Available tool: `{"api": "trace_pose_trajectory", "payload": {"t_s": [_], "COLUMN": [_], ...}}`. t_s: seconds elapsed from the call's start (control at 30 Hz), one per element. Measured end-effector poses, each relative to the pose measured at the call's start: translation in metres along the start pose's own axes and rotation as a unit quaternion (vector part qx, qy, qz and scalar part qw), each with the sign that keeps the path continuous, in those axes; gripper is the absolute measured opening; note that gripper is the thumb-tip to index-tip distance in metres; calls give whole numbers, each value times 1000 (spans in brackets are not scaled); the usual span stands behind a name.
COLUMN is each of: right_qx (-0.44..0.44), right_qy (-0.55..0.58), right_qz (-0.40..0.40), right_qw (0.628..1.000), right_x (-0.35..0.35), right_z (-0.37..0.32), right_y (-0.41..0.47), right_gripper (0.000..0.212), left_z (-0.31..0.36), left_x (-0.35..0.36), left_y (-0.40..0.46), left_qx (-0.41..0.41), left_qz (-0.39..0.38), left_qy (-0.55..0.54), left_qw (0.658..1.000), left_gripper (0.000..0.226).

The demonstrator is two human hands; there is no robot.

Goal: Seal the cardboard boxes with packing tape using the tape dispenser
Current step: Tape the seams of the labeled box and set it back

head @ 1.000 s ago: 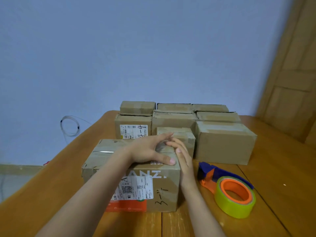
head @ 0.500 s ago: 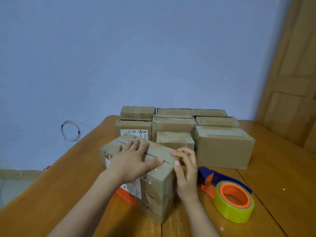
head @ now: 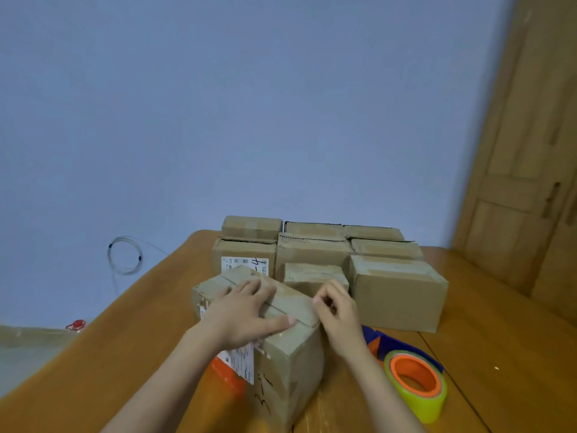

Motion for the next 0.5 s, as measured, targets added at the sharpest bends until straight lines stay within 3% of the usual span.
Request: {"api": "trace_pose_trajectory", "payload": {"t_s": [0.17,0.3,0.4,0.5], "right_qx": [-13,-30,-26,-18], "right_qy": [-73,-104,-163,-218], "right_qz": [-153,-267,-334,-324], "right_qw": [986,958,928,920], "right_x": [-4,15,30,26], "right_z": [-33,-61,-64,-63], "right_y": [14,13,3,-4], "right_gripper": [33,22,51,64], "left_z": [-8,-1,15,19], "left_x": [-4,-3,-2,-3], "left_y": [-13,-13,-13,-7], "left_qx": [49,121,188,185], "left_qz": [-45,-46,-60,-61], "left_qy": [-85,-148,-247,-277], "left_qw": [994,980,949,941], "left_gripper": [116,101,75,70]}}
Point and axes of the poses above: each hand's wrist, its own y-axis towards the middle knuckle, its own x-axis out of the palm, z = x × y, the point moved 8 cm from there along y, towards the middle knuckle, and after that the axes turned 8 degrees about -y, right-handed, at the moved point
